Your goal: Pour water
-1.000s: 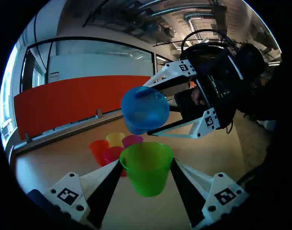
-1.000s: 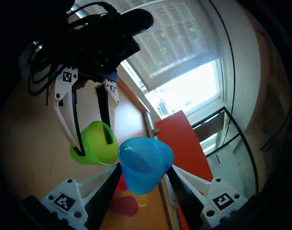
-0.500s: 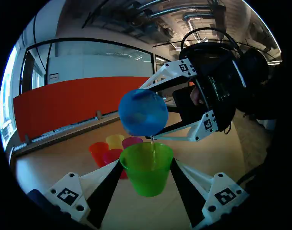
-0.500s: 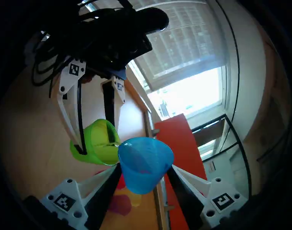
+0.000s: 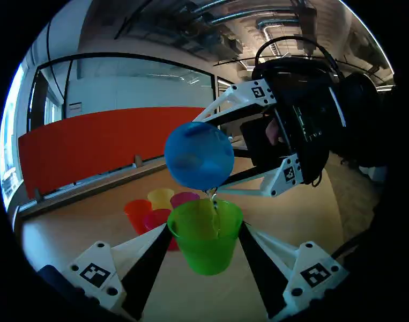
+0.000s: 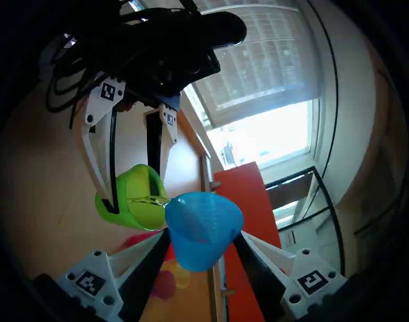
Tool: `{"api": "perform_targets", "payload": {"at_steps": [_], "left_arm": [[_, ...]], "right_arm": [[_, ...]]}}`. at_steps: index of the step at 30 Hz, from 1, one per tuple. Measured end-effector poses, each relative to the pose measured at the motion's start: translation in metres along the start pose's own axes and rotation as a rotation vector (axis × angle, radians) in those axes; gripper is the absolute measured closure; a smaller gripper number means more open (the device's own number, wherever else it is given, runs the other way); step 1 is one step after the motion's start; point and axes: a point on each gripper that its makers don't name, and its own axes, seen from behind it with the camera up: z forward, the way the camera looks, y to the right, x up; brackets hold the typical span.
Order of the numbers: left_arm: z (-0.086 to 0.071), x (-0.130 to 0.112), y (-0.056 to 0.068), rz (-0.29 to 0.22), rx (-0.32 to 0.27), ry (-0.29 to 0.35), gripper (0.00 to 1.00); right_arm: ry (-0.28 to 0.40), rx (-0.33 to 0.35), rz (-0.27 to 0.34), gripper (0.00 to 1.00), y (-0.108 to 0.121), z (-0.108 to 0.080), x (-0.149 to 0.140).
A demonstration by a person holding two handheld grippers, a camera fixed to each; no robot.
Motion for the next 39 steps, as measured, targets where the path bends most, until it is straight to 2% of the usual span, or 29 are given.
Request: {"api": "perform_targets", "payload": {"at_steps": [39], "left_arm": [[0.003, 0.000, -0.001, 0.000, 0.000, 0.000, 0.13]], "right_arm": [[-0.012, -0.027, -0.109, 0.12, 0.011, 0.001, -0.003]]}}
